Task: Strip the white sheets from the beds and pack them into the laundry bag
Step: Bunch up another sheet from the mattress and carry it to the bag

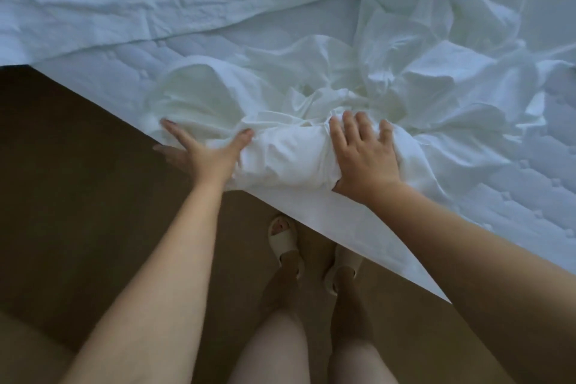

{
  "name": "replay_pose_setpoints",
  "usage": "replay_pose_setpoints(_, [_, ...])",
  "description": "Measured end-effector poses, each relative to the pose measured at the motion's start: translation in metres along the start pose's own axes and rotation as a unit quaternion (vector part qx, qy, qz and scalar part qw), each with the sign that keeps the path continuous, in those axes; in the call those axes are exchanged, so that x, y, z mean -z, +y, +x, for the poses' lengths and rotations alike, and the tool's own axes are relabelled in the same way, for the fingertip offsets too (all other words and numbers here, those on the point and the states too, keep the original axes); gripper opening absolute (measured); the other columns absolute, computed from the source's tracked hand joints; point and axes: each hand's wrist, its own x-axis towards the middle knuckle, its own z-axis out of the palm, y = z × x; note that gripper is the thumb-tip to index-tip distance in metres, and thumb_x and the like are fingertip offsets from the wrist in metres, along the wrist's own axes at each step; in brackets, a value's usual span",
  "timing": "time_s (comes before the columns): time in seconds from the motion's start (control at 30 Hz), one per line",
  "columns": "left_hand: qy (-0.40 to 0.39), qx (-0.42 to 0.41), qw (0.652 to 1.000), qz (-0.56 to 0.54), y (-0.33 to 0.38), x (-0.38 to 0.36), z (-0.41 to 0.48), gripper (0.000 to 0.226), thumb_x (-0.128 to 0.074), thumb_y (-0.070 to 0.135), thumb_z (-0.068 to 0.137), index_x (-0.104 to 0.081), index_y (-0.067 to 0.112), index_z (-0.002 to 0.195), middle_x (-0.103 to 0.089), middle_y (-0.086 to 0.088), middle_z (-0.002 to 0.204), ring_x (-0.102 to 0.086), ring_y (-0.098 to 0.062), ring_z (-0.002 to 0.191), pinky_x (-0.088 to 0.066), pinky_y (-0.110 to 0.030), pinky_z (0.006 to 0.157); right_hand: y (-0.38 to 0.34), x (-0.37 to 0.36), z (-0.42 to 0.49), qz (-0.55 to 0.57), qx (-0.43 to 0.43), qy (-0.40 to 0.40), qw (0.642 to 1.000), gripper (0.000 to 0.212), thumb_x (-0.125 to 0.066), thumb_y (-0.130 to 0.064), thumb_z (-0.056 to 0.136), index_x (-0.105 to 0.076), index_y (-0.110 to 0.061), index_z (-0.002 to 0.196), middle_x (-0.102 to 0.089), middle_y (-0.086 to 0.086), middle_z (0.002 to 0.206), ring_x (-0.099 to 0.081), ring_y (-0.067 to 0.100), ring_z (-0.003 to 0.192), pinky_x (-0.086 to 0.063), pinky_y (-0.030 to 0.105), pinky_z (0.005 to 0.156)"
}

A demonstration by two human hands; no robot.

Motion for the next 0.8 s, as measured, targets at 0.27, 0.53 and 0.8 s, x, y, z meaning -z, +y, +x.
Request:
replay_pose_setpoints(0.27, [-0.088,-0.154,0.984,0.001,0.032,-0.055,-0.015,0.075,-0.059,0.03,0.074,-0.036,0.026,0.146,-0.051,0.0,0.14,-0.049,-0.023,0.127,-0.042,-0.04,0.105,0.003,-0.001,0.012,0.025,-0.012,-0.005,1.0,0.103,-0.054,-0.058,0.08,0.007,-0.013,0.15,-0.003,0.011,0.158,-0.003,0.029,0.146,-0.008,0.054,0.114])
replay_pose_setpoints(0.53, [-0.372,-0.306,0.858,0.175,0.092,-0.064,-0.022,0.049,-0.048,-0.005,0.077,-0.071,0.024,0.108,-0.072,-0.002,0.107,-0.065,-0.017,0.1,-0.052,-0.032,0.093,0.032,-0.026,-0.001,0.119,0.039,0.256,0.959,0.119,-0.077,-0.041,0.065,0.004,-0.008,0.146,-0.006,0.011,0.152,-0.008,0.031,0.141,0.006,0.047,0.115])
replay_pose_setpoints(0.8, [-0.412,-0.408,0.709,0.403,0.125,-0.063,-0.05,0.059,-0.055,0.03,0.084,-0.044,0.026,0.141,-0.047,0.001,0.143,-0.043,-0.016,0.129,-0.033,-0.026,0.101,0.055,-0.028,0.0,0.184,0.009,0.231,0.955,0.088,-0.075,-0.051,0.056,-0.053,0.005,0.119,-0.064,0.018,0.108,-0.064,0.035,0.099,-0.032,0.056,0.105])
